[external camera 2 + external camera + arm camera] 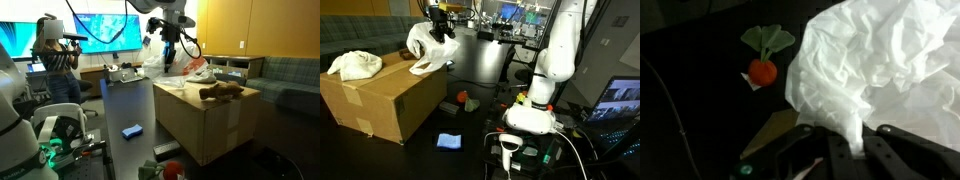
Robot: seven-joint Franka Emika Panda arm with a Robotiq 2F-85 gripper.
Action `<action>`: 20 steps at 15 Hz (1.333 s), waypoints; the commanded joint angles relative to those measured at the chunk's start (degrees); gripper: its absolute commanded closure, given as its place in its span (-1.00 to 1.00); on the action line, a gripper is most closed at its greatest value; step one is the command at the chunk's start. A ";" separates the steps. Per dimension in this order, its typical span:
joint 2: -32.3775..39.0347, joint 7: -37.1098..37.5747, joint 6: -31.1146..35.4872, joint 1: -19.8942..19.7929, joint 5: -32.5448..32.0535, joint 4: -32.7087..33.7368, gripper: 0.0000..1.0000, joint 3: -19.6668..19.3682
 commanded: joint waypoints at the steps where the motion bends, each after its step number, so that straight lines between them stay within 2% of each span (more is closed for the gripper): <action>1: -9.64 -14.47 2.72 -2.73 0.36 -10.10 0.96 -1.30; 4: -12.93 -20.82 2.94 -4.48 1.56 -14.79 0.97 -3.18; 6: -14.47 -21.49 2.92 -5.43 2.19 -17.75 0.97 -4.15; 10: -15.10 -12.56 5.24 -7.33 5.27 -21.66 0.98 -4.75; 14: -14.09 -3.76 10.46 -8.67 9.27 -25.00 0.98 -4.65; 15: -11.04 -5.30 14.59 -10.71 8.77 -26.01 0.98 -6.93; 17: -8.27 -4.07 19.63 -12.08 9.29 -27.26 0.99 -8.20; 20: -3.87 -4.64 24.33 -14.90 9.43 -29.22 0.99 -11.16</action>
